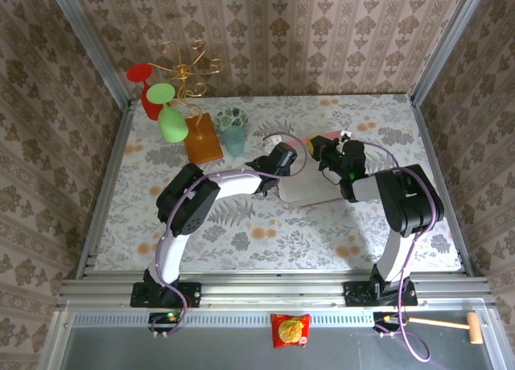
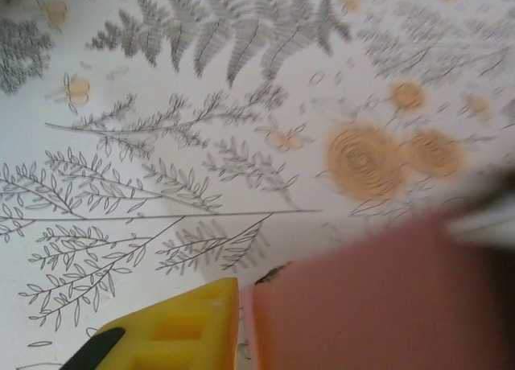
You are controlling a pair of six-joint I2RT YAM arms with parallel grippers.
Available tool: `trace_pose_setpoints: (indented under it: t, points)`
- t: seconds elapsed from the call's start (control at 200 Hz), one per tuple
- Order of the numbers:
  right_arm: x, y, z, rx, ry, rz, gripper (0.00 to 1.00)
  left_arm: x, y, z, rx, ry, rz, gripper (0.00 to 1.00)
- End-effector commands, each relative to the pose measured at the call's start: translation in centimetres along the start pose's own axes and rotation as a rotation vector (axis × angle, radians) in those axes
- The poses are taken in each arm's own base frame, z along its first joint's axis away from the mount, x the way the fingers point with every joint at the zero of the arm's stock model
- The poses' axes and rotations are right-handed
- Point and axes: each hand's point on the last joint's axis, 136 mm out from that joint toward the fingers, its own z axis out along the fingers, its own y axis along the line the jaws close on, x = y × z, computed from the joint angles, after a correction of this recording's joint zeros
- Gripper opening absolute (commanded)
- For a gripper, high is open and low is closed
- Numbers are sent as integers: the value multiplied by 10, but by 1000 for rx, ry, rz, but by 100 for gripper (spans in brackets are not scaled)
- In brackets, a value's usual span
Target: Fold the paper box
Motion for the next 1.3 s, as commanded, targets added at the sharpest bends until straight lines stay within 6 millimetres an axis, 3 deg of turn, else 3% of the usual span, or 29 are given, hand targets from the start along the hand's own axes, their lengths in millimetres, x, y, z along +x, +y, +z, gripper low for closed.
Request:
trace_pose_setpoints:
  t: [0.0,0.1,0.23,0.515,0.57,0.69,0.875,0.94,0.97,0.99,1.105,1.295]
  points:
    - [18,-29,-2,106,81,51,0,26,31,19,-57,86,30,26]
    - [18,-30,-1,110,81,52,0,23,34,22,-61,89,30,24]
    - [17,-31,1,113,80,53,0,17,38,21,-82,76,21,0]
    - [14,-28,-5,129,23,62,1,16,62,13,-272,112,20,0]
    - [12,-26,-8,136,5,58,9,17,64,12,-288,117,22,0]
    - [9,-15,-17,157,-34,37,40,11,68,6,-308,106,49,0]
    - [-3,21,-50,257,-106,-101,61,0,78,-8,-289,98,140,0]
    - [-10,35,-66,275,-135,-133,62,-4,85,-16,-292,101,169,0]
    - [-16,32,-71,292,-148,-131,62,-4,89,-20,-295,107,186,0]
    - [-16,44,-78,265,-158,-139,62,-4,91,-22,-294,110,193,0]
    - [-29,49,-94,268,-183,-146,61,-2,102,-31,-257,138,228,0]
    - [-32,52,-78,321,-125,-187,56,3,102,-51,-144,182,281,0]
